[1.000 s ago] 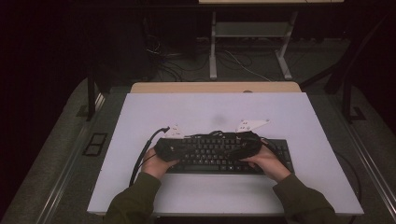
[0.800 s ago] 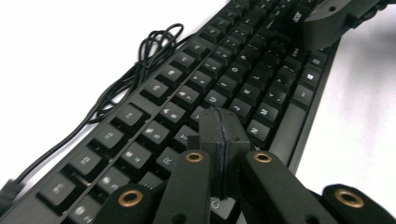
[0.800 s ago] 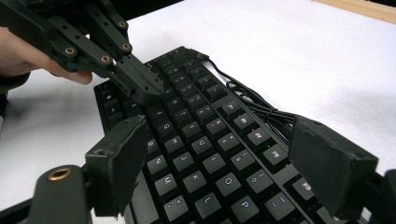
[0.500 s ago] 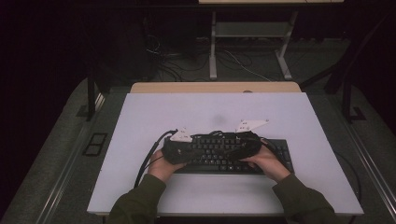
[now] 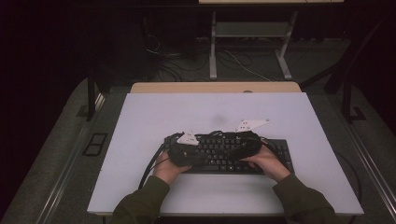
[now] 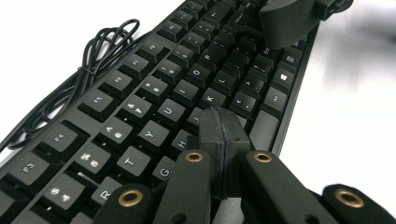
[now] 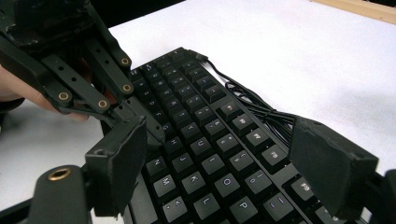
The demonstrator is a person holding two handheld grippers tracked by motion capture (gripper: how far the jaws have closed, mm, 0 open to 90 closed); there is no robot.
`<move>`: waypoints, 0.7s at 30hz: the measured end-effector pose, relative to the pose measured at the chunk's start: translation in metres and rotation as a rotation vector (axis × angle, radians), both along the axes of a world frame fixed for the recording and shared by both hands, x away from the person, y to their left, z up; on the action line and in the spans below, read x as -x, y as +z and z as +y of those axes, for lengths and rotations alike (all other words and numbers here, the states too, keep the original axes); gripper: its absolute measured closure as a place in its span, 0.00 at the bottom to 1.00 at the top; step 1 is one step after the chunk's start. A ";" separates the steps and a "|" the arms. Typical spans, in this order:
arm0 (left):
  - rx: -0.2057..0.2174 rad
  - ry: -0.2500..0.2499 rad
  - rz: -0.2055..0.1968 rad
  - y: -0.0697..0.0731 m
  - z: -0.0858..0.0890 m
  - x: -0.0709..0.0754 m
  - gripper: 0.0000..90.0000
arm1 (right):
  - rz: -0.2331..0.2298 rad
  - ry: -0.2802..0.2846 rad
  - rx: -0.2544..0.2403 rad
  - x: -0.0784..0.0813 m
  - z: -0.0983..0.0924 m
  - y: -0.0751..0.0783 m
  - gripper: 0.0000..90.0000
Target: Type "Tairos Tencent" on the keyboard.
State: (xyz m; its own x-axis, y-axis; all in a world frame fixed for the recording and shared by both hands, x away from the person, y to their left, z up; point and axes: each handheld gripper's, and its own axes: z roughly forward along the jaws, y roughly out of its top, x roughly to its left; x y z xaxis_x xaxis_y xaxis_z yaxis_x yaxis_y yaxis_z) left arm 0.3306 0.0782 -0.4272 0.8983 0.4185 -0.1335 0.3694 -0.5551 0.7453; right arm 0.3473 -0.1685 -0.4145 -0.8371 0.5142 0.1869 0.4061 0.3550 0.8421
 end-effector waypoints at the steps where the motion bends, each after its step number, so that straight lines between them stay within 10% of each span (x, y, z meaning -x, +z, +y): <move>1: 0.002 0.000 0.000 -0.001 -0.001 0.000 0.99 | 0.000 0.001 -0.001 0.000 0.000 0.000 0.21; 21: -0.010 -0.014 -0.004 -0.004 -0.004 0.002 0.99 | 0.001 -0.002 -0.007 0.000 -0.002 0.001 0.21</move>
State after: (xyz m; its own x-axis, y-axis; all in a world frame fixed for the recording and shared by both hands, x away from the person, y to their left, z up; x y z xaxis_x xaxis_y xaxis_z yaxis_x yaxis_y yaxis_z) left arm 0.3288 0.0739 -0.4317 0.9045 0.4075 -0.1258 0.3588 -0.5678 0.7409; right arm 0.3477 -0.1705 -0.4134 -0.8357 0.5148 0.1913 0.4077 0.3481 0.8441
